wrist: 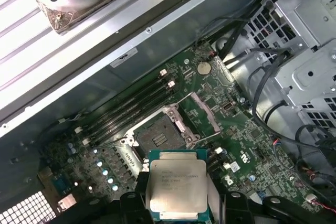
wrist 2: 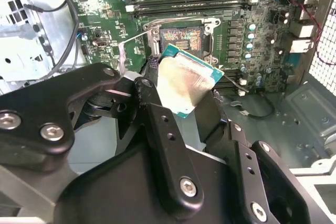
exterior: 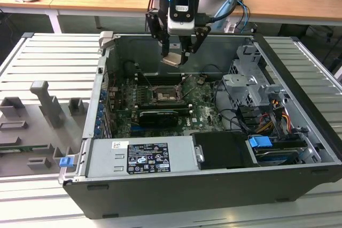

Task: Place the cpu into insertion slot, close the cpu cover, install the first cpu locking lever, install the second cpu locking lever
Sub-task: 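Place the cpu into insertion slot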

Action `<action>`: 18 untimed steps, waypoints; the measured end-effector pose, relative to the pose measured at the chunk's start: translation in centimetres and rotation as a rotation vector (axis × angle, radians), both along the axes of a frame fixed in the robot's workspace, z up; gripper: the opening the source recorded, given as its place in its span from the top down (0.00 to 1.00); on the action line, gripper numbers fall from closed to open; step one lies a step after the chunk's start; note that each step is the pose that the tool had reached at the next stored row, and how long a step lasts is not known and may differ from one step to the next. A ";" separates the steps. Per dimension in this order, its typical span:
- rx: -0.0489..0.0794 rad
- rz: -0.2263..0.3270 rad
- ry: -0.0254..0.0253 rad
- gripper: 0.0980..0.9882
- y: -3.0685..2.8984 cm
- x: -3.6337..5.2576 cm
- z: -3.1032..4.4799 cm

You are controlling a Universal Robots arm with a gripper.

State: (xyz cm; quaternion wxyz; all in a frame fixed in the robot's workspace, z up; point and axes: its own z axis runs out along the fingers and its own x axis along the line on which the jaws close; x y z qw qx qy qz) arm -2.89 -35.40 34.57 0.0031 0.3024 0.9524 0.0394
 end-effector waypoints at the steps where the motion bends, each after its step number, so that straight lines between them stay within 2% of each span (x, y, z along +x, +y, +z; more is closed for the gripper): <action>1: 0.000 -0.007 0.0000 0.52 0.00 0.00 -0.01; 8: 0.000 -0.089 0.0000 0.52 0.00 0.00 -0.12; 18: 0.000 -0.173 0.0000 0.52 0.00 -0.01 -0.23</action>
